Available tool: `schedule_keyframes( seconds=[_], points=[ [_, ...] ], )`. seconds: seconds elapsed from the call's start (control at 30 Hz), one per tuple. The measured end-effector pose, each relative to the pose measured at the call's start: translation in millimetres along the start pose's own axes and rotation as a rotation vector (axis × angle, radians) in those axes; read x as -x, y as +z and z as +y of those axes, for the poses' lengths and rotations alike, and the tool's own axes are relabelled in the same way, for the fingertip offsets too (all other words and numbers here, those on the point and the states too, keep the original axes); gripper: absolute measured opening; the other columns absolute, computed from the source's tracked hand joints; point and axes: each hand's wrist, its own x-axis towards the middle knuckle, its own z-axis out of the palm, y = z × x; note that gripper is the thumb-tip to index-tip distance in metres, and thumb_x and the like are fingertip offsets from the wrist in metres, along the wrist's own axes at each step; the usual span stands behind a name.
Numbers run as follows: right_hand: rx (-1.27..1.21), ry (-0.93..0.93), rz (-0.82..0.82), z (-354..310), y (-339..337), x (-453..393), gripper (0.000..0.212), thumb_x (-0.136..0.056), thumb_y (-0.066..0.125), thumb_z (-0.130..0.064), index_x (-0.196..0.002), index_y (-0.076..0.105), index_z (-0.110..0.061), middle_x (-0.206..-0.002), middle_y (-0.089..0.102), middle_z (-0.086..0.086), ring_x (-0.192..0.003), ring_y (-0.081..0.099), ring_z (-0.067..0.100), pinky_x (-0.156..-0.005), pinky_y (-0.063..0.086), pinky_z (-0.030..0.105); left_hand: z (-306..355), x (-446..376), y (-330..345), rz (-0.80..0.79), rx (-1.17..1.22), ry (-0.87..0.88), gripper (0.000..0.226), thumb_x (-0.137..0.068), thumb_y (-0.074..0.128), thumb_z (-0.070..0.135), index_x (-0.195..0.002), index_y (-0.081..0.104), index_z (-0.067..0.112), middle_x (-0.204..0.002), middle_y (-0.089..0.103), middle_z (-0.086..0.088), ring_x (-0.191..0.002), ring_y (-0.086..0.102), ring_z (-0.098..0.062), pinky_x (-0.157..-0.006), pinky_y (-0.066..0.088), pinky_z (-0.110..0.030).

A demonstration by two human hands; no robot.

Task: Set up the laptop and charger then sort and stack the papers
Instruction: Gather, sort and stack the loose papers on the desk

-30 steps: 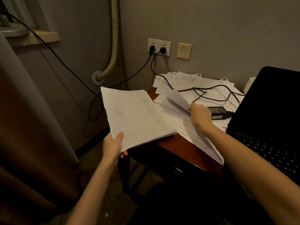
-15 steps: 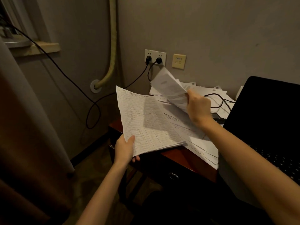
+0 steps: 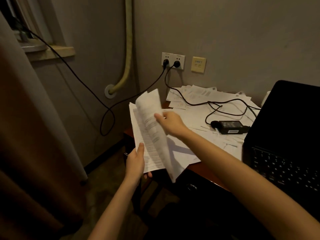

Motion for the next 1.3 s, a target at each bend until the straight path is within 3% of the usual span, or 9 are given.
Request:
schedule_keyframes(
  seconds=[0.1,0.17,0.33,0.43,0.53,0.63,0.87,1.07,1.3],
  points=[
    [-0.022,0.088,-0.255,7.5,13.1,5.2,0.065,-0.097,0.02,-0.056,-0.114,0.061,-0.008,-0.104,0.065,0.011,-0.09,0.065,0.026,-0.078,0.055,0.033,-2.3,1.2,-2.1,0.034,0.131,-0.084,0.042,-0.1,0.031,0.048,-0.098,0.058,0.016,-0.074,0.066,-0.015,-0.038,0.056,-0.017,-0.031,0.039,-0.021],
    [0.08,0.046,-0.165,20.2,8.2,-0.5,0.062,-0.098,0.023,-0.054,-0.119,0.061,-0.01,-0.118,0.063,0.011,-0.099,0.061,0.025,-0.089,0.049,0.034,-3.8,0.4,-4.0,0.046,0.17,-0.12,0.044,-0.099,0.027,0.052,-0.099,0.057,0.018,-0.083,0.066,-0.019,-0.039,0.058,-0.016,-0.031,0.04,-0.021],
    [0.577,0.146,-0.002,79.9,-28.5,-23.3,0.056,-0.093,0.046,-0.048,-0.137,0.042,-0.013,-0.137,0.047,0.014,-0.121,0.047,0.031,-0.1,0.041,0.042,-7.8,-3.1,-5.6,0.046,0.297,-0.168,0.084,-0.084,0.018,0.074,-0.126,0.055,0.011,-0.116,0.064,-0.021,-0.103,0.06,-0.043,-0.06,0.056,-0.046],
    [0.749,0.231,-0.055,107.6,-42.9,-22.9,0.075,-0.088,0.037,-0.066,-0.144,0.03,-0.016,-0.146,0.033,0.019,-0.134,0.031,0.037,-0.109,0.028,0.052,-9.9,-4.3,-7.0,0.029,0.2,-0.142,0.047,-0.1,0.037,0.045,-0.12,0.056,0.006,-0.105,0.066,-0.021,-0.089,0.064,-0.039,-0.046,0.048,-0.026],
    [0.777,0.197,-0.118,112.1,-42.7,-10.9,0.086,-0.084,0.029,-0.076,-0.151,0.008,-0.026,-0.157,0.006,0.019,-0.144,0.003,0.037,-0.114,0.008,0.056,-10.6,-6.1,-8.6,0.047,0.122,-0.11,0.029,-0.1,0.044,0.019,-0.125,0.055,0.007,-0.112,0.063,-0.008,-0.102,0.06,-0.028,-0.081,0.049,-0.033],
    [0.765,0.091,-0.193,103.0,-33.8,10.6,0.096,-0.077,0.037,-0.08,-0.151,0.002,-0.031,-0.158,-0.007,0.013,-0.145,-0.007,0.032,-0.114,0.003,0.058,-10.3,-6.2,-10.6,0.051,0.102,-0.082,0.032,-0.1,0.045,0.016,-0.131,0.052,0.008,-0.115,0.056,0.001,-0.109,0.052,-0.018,-0.09,0.037,-0.027],
    [0.747,-0.014,-0.166,107.6,-40.7,51.4,0.072,-0.09,0.049,-0.048,-0.15,0.015,-0.028,-0.149,0.027,0.007,-0.135,0.029,0.024,-0.109,0.032,0.043,-10.4,-12.7,-11.5,-0.001,0.165,-0.131,0.018,-0.098,0.05,0.013,-0.114,0.056,0.015,-0.098,0.062,0.007,-0.09,0.06,-0.012,-0.057,0.046,-0.014],
    [0.83,0.021,-0.081,121.3,-59.1,56.9,0.071,-0.088,0.046,-0.008,-0.15,0.015,-0.024,-0.132,0.04,0.01,-0.121,0.042,0.026,-0.095,0.043,0.038,-4.9,-17.0,-8.2,-0.003,0.221,-0.172,0.022,-0.096,0.054,0.017,-0.117,0.056,0.013,-0.096,0.063,0.004,-0.085,0.061,-0.011,-0.059,0.044,-0.022],
    [0.818,-0.015,-0.191,122.7,-65.9,54.4,0.062,-0.09,0.048,-0.029,-0.146,0.023,-0.029,-0.127,0.045,0.007,-0.114,0.046,0.024,-0.093,0.043,0.037,-8.1,-8.1,2.9,0.035,0.299,-0.175,0.022,-0.097,0.052,0.014,-0.119,0.054,0.014,-0.105,0.061,0.0,-0.086,0.058,-0.011,-0.061,0.044,-0.021]
  ],
)
